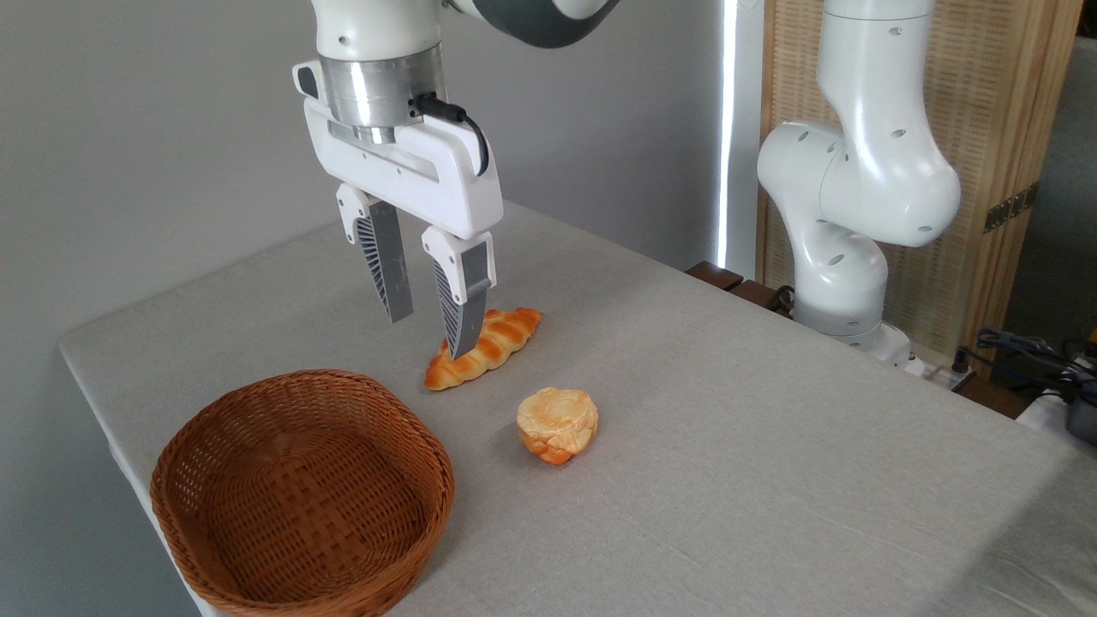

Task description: Put bread into the basket

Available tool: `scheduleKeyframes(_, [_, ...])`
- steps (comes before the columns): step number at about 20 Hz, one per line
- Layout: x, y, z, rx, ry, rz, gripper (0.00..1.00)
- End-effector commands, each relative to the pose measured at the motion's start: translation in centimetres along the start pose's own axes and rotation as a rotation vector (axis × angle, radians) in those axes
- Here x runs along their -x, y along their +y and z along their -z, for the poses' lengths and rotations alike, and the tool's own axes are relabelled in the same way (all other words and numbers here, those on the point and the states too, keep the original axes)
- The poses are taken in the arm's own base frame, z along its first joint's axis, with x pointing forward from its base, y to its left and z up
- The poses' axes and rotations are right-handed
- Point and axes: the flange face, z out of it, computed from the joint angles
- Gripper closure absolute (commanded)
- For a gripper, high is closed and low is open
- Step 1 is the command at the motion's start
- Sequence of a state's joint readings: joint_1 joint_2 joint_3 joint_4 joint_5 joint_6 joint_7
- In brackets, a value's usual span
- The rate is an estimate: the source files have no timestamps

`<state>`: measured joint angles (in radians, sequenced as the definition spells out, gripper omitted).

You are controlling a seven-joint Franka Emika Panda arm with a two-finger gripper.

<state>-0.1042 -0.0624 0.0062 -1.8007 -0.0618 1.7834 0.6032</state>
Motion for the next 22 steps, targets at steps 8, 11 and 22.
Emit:
scheduleKeyframes(8, [2.7, 2.1, -6.4, 0.076, -0.108, -0.097, 0.0])
scheduleKeyframes(11, [4.7, 0.8, -7.6, 0.052, -0.178, -0.166, 0.0])
scheduleKeyframes(22, [5.8, 1.4, -12.7, 0.065, -0.197, -0.186, 0.0])
